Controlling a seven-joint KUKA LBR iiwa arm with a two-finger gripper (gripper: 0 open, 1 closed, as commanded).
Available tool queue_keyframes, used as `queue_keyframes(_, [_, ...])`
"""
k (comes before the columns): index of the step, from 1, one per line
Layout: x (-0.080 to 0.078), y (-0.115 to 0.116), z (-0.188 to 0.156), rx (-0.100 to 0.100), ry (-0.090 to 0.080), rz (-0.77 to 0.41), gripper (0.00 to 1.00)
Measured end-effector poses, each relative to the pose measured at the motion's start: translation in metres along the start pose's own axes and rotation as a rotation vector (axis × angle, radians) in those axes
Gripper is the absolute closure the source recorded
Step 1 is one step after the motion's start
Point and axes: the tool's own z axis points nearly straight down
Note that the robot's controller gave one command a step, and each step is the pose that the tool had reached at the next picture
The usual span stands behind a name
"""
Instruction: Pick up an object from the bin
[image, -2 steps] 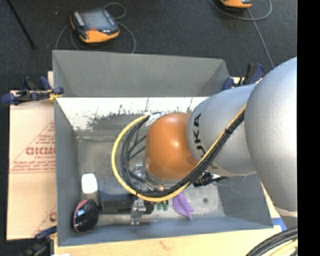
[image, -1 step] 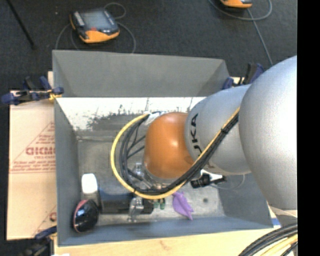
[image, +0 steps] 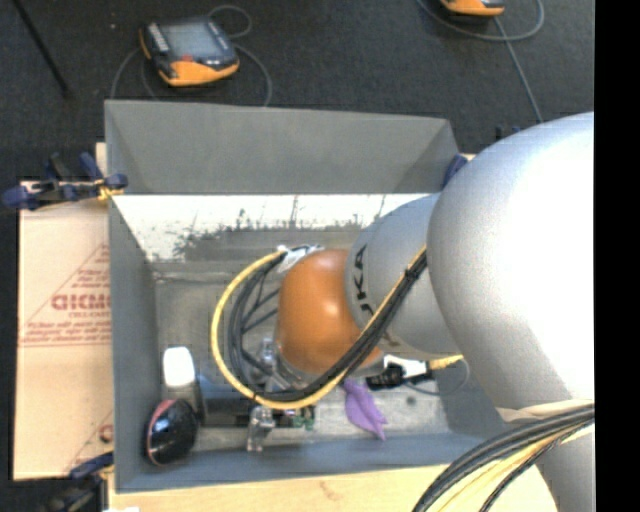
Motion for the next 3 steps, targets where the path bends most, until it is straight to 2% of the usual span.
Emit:
queue_keyframes(1, [0.0045,-0.0024,-0.0019,0.000,0.006,0.088,1.00])
queue_keyframes(3, [0.0047,-0.0026,-0.0034,0.000,0.007,0.089,1.00])
